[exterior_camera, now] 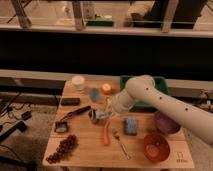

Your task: Place towel in tray

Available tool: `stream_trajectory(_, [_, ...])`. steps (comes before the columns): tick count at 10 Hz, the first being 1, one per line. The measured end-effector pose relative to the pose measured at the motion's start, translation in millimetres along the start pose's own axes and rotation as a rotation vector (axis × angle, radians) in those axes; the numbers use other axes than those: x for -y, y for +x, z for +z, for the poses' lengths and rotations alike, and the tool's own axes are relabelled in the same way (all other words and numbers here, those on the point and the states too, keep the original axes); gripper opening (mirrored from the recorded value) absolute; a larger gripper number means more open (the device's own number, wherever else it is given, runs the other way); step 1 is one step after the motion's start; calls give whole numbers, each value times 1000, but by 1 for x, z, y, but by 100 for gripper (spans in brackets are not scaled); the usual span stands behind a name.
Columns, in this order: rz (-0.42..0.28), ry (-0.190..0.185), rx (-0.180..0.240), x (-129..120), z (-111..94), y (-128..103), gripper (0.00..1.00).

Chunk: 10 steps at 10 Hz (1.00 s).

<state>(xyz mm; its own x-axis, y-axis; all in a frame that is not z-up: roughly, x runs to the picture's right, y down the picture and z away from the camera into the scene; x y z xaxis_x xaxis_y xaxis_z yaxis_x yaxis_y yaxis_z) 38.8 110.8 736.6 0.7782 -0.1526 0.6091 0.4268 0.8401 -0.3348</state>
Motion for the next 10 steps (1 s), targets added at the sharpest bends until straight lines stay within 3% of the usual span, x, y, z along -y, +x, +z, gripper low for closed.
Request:
stream_trajectory(2, [21, 13, -33, 2, -21, 21, 14])
stream_trajectory(10, [18, 12, -33, 3, -20, 20, 14])
